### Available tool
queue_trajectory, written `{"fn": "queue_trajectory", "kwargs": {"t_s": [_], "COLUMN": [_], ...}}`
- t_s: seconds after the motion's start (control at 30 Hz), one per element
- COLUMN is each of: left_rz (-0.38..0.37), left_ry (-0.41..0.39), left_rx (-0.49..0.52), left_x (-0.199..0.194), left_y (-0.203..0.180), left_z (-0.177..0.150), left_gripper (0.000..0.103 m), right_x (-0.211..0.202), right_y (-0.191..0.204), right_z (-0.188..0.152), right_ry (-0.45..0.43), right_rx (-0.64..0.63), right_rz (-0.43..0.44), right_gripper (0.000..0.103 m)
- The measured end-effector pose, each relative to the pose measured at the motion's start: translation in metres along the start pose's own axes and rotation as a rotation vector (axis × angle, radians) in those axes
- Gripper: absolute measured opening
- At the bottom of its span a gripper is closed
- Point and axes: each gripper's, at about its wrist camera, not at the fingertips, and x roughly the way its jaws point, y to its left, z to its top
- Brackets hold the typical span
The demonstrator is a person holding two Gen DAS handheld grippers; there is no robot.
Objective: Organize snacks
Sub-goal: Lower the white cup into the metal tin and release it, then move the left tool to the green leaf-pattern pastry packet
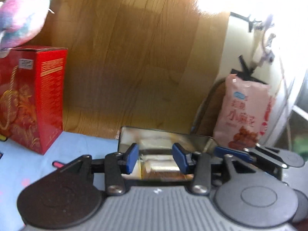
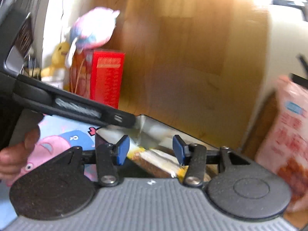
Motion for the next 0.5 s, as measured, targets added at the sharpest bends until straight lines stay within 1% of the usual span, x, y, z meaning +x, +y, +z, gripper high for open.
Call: {"fn": "queue_trajectory", "kwargs": {"t_s": [0.07, 0.1, 0.13, 0.17, 0.2, 0.27, 0.37, 0.43, 0.5], "left_rz": [-0.029, -0.046, -0.064, -0.083, -0.102, -0.156, -0.242, -0.284, -0.319], "left_ry": [0.010, 0.024, 0.044, 0.069, 0.091, 0.143, 0.211, 0.242, 0.262], "left_rx": [0.001, 0.006, 0.009, 0.012, 0.013, 0.005, -0.021, -0.044, -0.072], "left_x": [-0.016, -0.023, -0.030, -0.037, -0.043, -0.055, -0.074, -0.085, -0.093], "left_y": [-0.003, -0.007, -0.009, -0.012, -0.014, -0.017, -0.020, -0.021, -0.020], "left_z": [-0.013, -0.021, -0.031, -0.042, -0.052, -0.072, -0.098, -0.112, -0.123], "left_gripper": [0.045, 0.045, 0.045, 0.045, 0.045, 0.045, 0.045, 0.045, 0.045], "right_x": [-0.028, -0.043, -0.056, -0.067, -0.070, -0.094, -0.108, -0.119, -0.127], "right_y": [-0.006, -0.009, -0.008, -0.007, -0.008, -0.007, 0.001, 0.008, 0.014], "right_z": [-0.018, -0.029, -0.040, -0.049, -0.054, -0.076, -0.094, -0.104, -0.110], "right_ry": [-0.014, -0.010, 0.005, 0.025, 0.045, 0.087, 0.132, 0.163, 0.173], "right_rx": [0.054, 0.089, 0.119, 0.152, 0.180, 0.237, 0.295, 0.326, 0.368], "right_rz": [-0.014, -0.014, -0.003, 0.014, 0.030, 0.063, 0.123, 0.147, 0.167], "right_gripper": [0.057, 0.064, 0.066, 0.066, 0.066, 0.066, 0.066, 0.066, 0.066]}}
